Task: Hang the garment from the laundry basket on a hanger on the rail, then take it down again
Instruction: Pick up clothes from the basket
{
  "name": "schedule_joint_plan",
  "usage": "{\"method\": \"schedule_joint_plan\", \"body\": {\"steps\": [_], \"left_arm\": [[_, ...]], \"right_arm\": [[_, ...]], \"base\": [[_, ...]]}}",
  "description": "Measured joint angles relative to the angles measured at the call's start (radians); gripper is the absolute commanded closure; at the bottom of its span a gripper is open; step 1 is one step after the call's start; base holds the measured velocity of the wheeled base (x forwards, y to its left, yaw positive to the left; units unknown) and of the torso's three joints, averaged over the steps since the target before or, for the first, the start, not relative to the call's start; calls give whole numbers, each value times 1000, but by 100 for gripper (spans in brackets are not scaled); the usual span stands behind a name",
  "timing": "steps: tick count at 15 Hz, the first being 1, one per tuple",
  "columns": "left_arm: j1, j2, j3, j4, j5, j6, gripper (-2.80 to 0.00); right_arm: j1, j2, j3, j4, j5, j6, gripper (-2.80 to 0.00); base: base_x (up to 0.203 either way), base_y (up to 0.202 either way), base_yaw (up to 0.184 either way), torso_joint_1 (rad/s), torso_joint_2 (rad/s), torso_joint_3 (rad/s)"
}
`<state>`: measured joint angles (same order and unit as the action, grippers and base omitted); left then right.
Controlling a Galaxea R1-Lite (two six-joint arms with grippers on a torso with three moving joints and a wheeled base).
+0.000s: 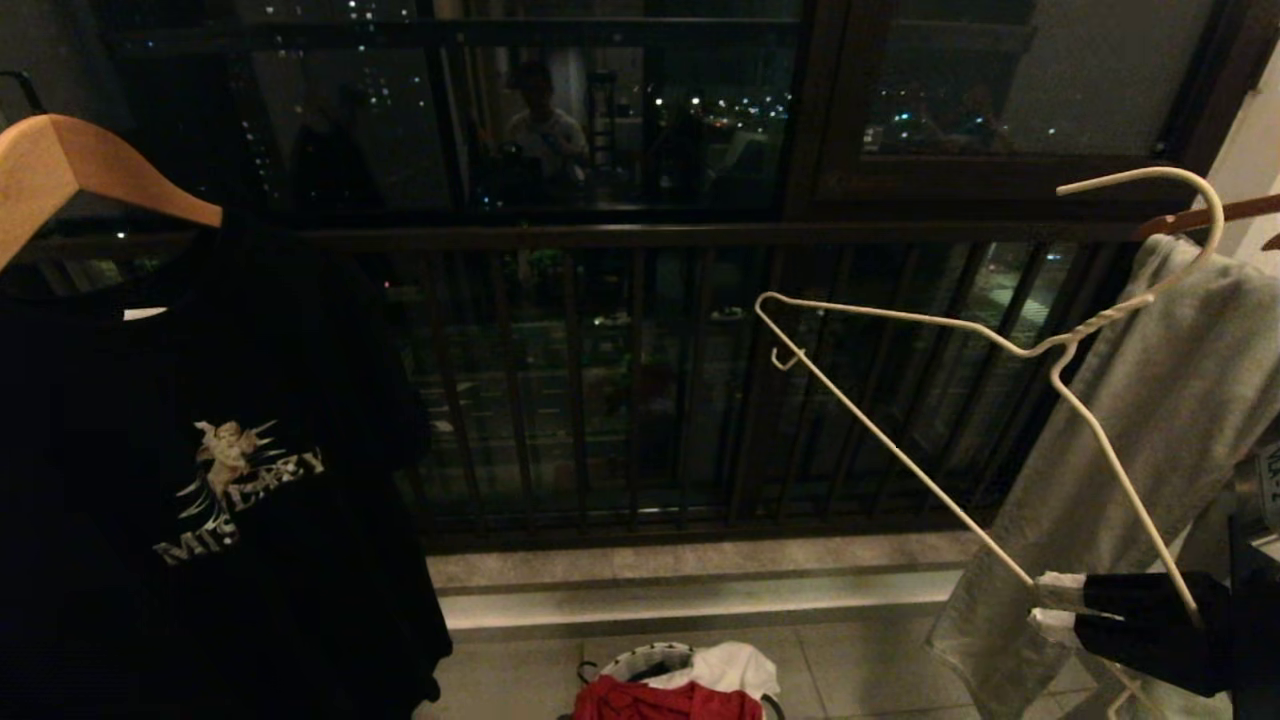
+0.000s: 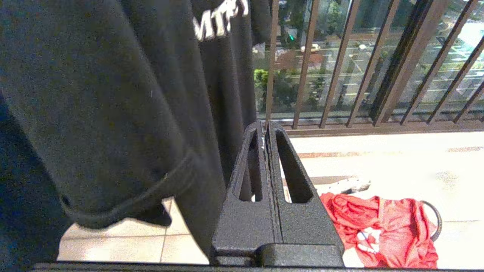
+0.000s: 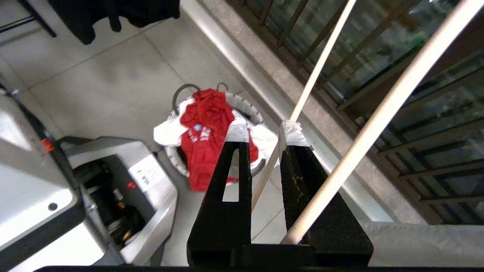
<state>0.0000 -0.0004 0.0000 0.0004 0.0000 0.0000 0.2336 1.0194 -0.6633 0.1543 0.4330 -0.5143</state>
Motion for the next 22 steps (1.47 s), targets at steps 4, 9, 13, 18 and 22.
{"method": "schedule_joint_plan", "body": {"steps": [4,9,13,18,22], "left_arm": [[0,0,0,0,0,0,0],[0,0,0,0,0,0,0],[0,0,0,0,0,0,0],[0,0,0,0,0,0,0],[0,0,0,0,0,0,0]], "right_arm": [[-1,-2,4,-26,-3,3,0],[-1,-8,7,-27,-15,5,0],[-1,-14,17,-27,-15,4,0],[-1,-31,39,-27,-15,7,0],[-1,-40,42,-29,-15,7,0]], "base": [[0,0,0,-151,338,179],[0,0,0,-162,367,206],[0,0,0,-226,514,294],[0,0,0,-220,538,317],[0,0,0,-200,515,315]]}}
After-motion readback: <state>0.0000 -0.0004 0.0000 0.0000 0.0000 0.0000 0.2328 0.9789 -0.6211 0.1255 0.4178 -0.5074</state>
